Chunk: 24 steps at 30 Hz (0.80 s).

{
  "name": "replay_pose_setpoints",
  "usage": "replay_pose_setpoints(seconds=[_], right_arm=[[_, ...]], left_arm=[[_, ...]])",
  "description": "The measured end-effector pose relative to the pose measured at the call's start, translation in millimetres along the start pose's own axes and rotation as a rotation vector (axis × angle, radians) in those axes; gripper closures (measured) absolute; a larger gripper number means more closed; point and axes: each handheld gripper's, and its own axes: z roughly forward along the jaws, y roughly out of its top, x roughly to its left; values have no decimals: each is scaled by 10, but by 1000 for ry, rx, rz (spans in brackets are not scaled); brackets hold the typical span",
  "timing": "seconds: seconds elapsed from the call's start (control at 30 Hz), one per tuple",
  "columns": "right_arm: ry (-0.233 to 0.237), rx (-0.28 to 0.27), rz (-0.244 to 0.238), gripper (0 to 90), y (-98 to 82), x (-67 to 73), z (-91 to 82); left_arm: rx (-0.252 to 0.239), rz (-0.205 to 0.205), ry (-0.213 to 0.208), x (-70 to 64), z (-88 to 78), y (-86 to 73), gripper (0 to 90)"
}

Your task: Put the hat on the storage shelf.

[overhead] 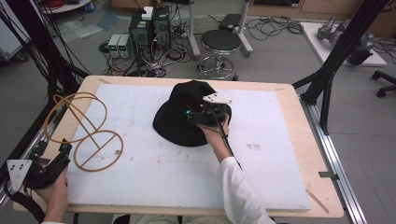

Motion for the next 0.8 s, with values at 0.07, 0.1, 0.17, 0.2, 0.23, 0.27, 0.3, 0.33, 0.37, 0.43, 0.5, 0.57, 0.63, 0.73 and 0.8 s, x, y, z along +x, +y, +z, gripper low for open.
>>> replay_pose_setpoints(seconds=[0.07,0.1,0.17,0.2,0.23,0.27,0.3,0.33,0.37,0.43,0.5,0.57,0.63,0.73,0.8], right_arm=[[-8,4,1,65,-12,16,28],[-23,5,12,65,-35,37,71],[-29,5,14,66,-45,41,90],[-34,3,23,66,-64,42,122],[-34,3,23,66,-64,42,122],[-39,6,24,67,-69,42,127],[-43,10,25,82,-74,40,134],[-43,12,23,134,-78,35,136],[-24,15,37,160,-79,14,134],[-23,15,41,192,-79,11,132],[-20,19,30,242,-72,11,123],[-18,24,9,285,-66,24,119],[-6,36,17,418,-55,45,96],[1,41,41,584,-45,39,71],[5,32,43,728,-34,23,54]], left_arm=[[-2,-3,1,2,-3,0,260],[-2,-3,1,2,-5,0,260],[-2,-4,0,4,-9,1,260],[-3,-5,0,6,-10,1,260],[-3,-6,1,7,-9,0,260],[0,-5,3,10,-11,0,261],[-1,-7,2,11,-10,-1,262],[-1,-12,3,16,-11,-1,262],[-1,-16,3,18,-10,-1,262],[-1,-23,5,21,-9,-2,262],[2,-22,4,21,-6,-5,263],[2,-21,5,16,-4,-5,263],[1,-21,3,12,-2,-4,264],[1,-21,2,10,-1,-5,265],[1,-22,2,12,-2,-4,265]])
